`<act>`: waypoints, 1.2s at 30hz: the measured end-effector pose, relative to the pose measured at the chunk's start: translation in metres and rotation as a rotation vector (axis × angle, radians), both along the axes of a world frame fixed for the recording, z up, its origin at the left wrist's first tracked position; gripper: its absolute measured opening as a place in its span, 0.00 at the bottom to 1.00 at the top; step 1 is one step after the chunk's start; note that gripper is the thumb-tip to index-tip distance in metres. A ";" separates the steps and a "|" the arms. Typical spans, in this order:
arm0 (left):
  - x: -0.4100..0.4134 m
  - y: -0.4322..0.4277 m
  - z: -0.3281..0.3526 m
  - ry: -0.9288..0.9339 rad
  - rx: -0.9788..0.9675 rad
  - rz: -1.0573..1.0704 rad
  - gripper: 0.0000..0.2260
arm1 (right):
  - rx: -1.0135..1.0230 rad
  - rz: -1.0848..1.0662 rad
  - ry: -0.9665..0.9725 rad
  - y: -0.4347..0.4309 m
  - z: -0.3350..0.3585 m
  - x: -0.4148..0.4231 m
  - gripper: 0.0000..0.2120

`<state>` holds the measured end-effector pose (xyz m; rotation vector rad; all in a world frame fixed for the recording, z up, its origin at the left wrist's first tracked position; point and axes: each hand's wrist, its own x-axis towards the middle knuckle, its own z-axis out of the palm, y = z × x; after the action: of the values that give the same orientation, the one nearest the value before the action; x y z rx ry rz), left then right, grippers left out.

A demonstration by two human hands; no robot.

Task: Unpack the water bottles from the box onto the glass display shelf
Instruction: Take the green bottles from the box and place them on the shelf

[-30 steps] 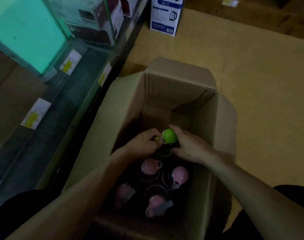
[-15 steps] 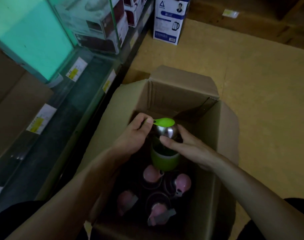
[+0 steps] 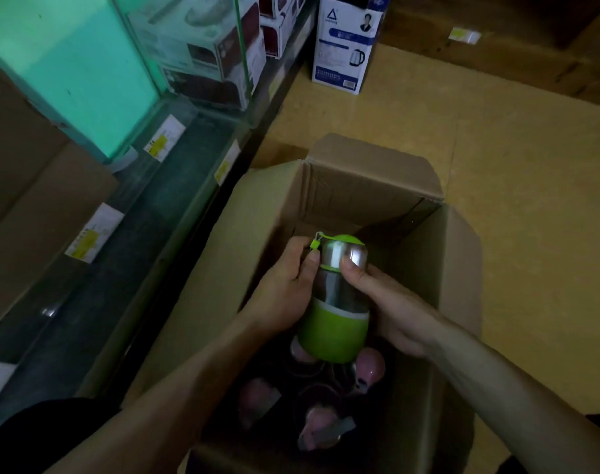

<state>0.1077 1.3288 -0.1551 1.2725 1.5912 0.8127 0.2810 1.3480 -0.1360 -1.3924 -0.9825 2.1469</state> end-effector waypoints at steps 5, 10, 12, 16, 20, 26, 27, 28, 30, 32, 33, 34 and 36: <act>-0.001 -0.008 0.009 -0.053 0.030 -0.045 0.10 | 0.047 -0.035 0.013 0.003 0.009 0.002 0.27; 0.000 -0.021 0.021 -0.304 -0.156 -0.143 0.17 | 0.065 -0.040 0.016 0.010 0.010 0.010 0.27; 0.001 -0.026 0.022 -0.385 -0.220 -0.189 0.27 | 0.048 -0.022 0.006 0.011 0.007 0.011 0.31; 0.000 -0.026 0.022 -0.373 -0.243 -0.229 0.42 | 0.019 -0.066 -0.027 0.011 0.003 0.007 0.35; -0.001 -0.024 0.026 -0.350 -0.217 -0.126 0.40 | 0.006 -0.092 -0.010 0.008 0.008 0.000 0.30; 0.002 -0.038 0.048 -0.394 -0.255 0.009 0.38 | -0.135 -0.061 0.052 0.004 0.036 -0.004 0.25; 0.004 -0.042 0.053 -0.410 -0.270 0.025 0.39 | -0.149 -0.034 0.050 0.003 0.042 -0.003 0.25; 0.005 -0.045 0.056 -0.425 -0.279 0.037 0.40 | -0.158 -0.011 0.046 0.002 0.048 -0.003 0.25; 0.007 -0.051 0.065 -0.455 -0.303 0.057 0.42 | -0.173 0.011 0.038 -0.002 0.062 -0.002 0.24; 0.009 -0.056 0.077 -0.464 -0.308 0.073 0.41 | -0.170 0.037 0.018 -0.007 0.077 -0.003 0.25; 0.010 -0.059 0.086 -0.464 -0.309 0.074 0.41 | -0.168 0.054 0.001 -0.010 0.084 -0.002 0.25; 0.009 -0.063 0.096 -0.460 -0.313 0.078 0.40 | -0.176 0.062 -0.010 -0.013 0.091 -0.001 0.25; 0.008 -0.075 0.115 -0.459 -0.336 0.084 0.40 | -0.205 0.054 -0.013 -0.025 0.108 0.002 0.24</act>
<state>0.1157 1.2540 -0.0399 0.7208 1.3412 0.7816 0.2826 1.3233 -0.0279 -1.4893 -0.8322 2.3361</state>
